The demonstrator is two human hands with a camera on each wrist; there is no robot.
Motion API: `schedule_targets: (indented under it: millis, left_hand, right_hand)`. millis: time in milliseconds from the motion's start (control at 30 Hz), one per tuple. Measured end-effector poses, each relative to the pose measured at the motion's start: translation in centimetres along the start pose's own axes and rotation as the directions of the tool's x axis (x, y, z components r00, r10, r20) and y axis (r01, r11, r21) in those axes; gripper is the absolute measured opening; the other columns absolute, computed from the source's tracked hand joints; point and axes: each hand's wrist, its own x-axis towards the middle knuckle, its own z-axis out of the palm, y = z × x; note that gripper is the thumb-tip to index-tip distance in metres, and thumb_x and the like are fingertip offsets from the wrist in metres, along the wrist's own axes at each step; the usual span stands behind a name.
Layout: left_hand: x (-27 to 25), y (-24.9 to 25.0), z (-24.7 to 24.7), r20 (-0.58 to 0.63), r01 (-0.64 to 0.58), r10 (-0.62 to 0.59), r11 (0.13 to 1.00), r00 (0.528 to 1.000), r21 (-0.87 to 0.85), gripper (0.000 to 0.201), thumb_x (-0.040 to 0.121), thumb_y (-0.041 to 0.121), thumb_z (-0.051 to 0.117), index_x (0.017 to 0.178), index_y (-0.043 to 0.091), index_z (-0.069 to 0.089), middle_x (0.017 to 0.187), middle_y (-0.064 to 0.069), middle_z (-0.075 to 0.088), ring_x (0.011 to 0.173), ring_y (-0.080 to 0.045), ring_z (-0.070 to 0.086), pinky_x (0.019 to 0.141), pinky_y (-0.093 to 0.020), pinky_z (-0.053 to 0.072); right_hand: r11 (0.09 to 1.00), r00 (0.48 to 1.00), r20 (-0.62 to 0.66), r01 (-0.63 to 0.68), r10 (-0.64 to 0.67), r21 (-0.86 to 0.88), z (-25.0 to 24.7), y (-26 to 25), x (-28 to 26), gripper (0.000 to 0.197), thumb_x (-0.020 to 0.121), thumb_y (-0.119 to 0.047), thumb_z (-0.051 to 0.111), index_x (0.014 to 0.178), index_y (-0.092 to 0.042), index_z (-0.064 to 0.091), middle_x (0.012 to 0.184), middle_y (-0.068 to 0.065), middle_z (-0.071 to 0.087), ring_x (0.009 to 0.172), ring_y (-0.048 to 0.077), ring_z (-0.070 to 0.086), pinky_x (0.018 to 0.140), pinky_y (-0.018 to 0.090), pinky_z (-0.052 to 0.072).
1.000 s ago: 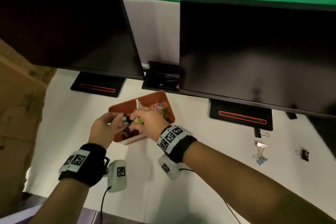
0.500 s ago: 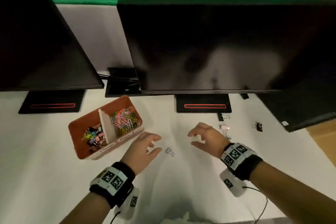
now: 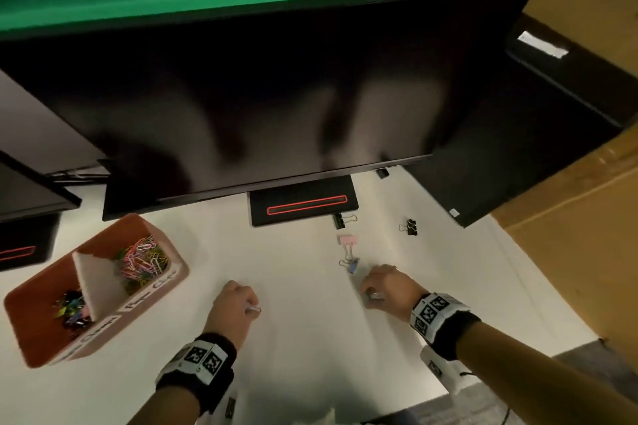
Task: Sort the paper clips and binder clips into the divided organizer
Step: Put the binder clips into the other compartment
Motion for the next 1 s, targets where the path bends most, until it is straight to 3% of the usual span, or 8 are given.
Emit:
schedule_targets:
  millis: [167,333,500,600,633,767,867,1000]
  left_hand:
    - [0.5,0.7,-0.2,0.04,0.026,-0.026,1.0,0.999,-0.013,0.034,0.073,0.01,0.073,0.058,0.028,0.048,0.073,0.003,0.05,0.069,-0.012,0.052,0.061,-0.011,0.035]
    - [1.7,4.6,0.3,0.029,-0.064,0.068,0.989,0.997,-0.13,0.029,0.071,0.007,0.075,0.06,0.024,0.056,0.081,-0.004,0.052,0.068,-0.015,0.059,0.069,-0.015,0.046]
    - [3.4,9.6,2.6,0.116,-0.132,0.157,0.971,0.981,-0.199,0.03,0.073,0.015,0.075,0.094,0.027,0.057,0.094,0.009,0.047,0.065,-0.007,0.058,0.065,-0.01,0.044]
    - [4.2,11.6,4.0,0.131,-0.138,0.165,0.971,0.977,-0.194,0.039,0.073,0.017,0.075,0.107,0.022,0.055,0.097,0.007,0.046,0.067,-0.01,0.06,0.066,-0.012,0.045]
    - [4.3,12.1,4.4,0.132,-0.146,0.171,0.973,0.976,-0.18,0.041,0.073,0.017,0.074,0.109,0.021,0.055,0.098,0.006,0.045,0.067,-0.011,0.06,0.068,-0.013,0.046]
    - [4.7,13.7,6.3,0.134,-0.185,0.205,0.972,0.97,-0.145,0.046,0.075,0.014,0.072,0.118,0.017,0.054,0.111,0.003,0.043,0.071,-0.013,0.057,0.077,-0.015,0.046]
    - [5.1,14.3,7.3,0.125,-0.205,0.215,0.975,0.969,-0.089,0.035,0.079,0.013,0.068,0.113,0.016,0.058,0.119,0.008,0.038,0.088,-0.013,0.056,0.089,-0.018,0.044]
    - [5.4,14.4,7.7,0.069,-0.214,0.218,0.975,0.974,-0.062,0.009,0.082,0.01,0.062,0.092,0.011,0.062,0.106,0.004,0.044,0.084,-0.012,0.056,0.08,-0.012,0.039]
  right_hand:
    - [0.988,0.997,-0.017,0.073,-0.072,0.135,-1.5,0.8,0.2,0.007,0.074,-0.014,0.069,0.08,-0.013,0.065,0.095,0.0,0.058,0.088,0.018,0.057,0.08,0.023,0.043]
    - [0.97,0.987,-0.146,0.1,-0.069,0.219,-3.4,1.6,1.8,0.019,0.079,-0.001,0.064,0.097,-0.007,0.066,0.097,0.001,0.048,0.08,0.016,0.054,0.08,0.017,0.04]
    - [0.968,0.988,-0.056,0.152,-0.144,0.202,-3.5,1.3,3.8,0.033,0.084,-0.004,0.062,0.116,-0.01,0.061,0.116,-0.005,0.039,0.1,0.016,0.057,0.088,-0.003,0.031]
    - [0.973,0.993,-0.053,0.117,-0.109,0.199,-3.4,1.4,4.4,0.026,0.082,-0.012,0.066,0.108,-0.009,0.064,0.116,0.008,0.049,0.094,0.023,0.058,0.092,0.022,0.044]
    - [0.971,0.992,-0.069,0.115,-0.103,0.211,-3.3,1.6,4.3,0.024,0.081,-0.012,0.067,0.105,-0.008,0.064,0.114,0.01,0.052,0.089,0.02,0.057,0.089,0.024,0.045]
    - [0.952,0.985,-0.131,0.142,-0.109,0.271,-2.7,2.8,3.3,0.022,0.078,-0.009,0.069,0.1,-0.007,0.064,0.105,0.011,0.06,0.082,0.014,0.054,0.079,0.018,0.041]
    - [0.949,0.976,-0.192,0.154,-0.103,0.274,-3.2,4.1,2.3,0.024,0.079,-0.009,0.069,0.102,-0.009,0.063,0.101,0.01,0.062,0.083,0.014,0.054,0.078,0.018,0.041]
    - [0.959,0.951,-0.309,0.114,-0.029,0.261,-5.6,7.0,1.2,0.026,0.079,-0.007,0.07,0.106,-0.009,0.066,0.099,0.001,0.054,0.088,0.013,0.055,0.085,0.011,0.041]
